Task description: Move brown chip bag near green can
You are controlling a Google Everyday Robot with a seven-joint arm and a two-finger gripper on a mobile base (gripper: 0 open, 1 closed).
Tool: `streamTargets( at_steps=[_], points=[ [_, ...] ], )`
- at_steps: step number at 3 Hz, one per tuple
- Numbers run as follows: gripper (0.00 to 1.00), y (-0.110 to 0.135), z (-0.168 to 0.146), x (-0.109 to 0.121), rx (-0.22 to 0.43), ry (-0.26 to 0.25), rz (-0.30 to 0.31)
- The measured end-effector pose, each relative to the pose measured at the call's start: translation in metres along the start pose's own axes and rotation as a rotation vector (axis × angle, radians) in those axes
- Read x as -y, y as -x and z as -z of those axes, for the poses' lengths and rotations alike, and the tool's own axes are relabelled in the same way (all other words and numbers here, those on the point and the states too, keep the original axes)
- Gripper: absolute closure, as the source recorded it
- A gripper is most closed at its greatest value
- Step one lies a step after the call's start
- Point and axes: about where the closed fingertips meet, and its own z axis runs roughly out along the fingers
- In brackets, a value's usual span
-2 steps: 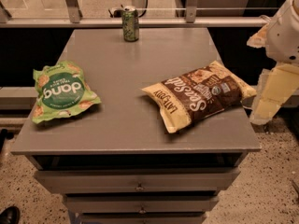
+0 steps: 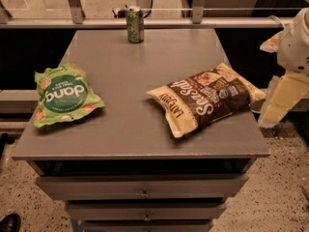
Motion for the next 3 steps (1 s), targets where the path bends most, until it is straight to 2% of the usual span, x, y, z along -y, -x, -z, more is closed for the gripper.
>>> streamTargets(
  at_steps=[1,2,3],
  points=[
    [0.00,-0.007,-0.029,0.028,0.082,-0.043,-0.037],
    [0.00,-0.005,-0.056,0.046,0.182,-0.052,-0.057],
    [0.00,0.005,-0.079,0.051,0.273,-0.027,-0.065]
  ],
)
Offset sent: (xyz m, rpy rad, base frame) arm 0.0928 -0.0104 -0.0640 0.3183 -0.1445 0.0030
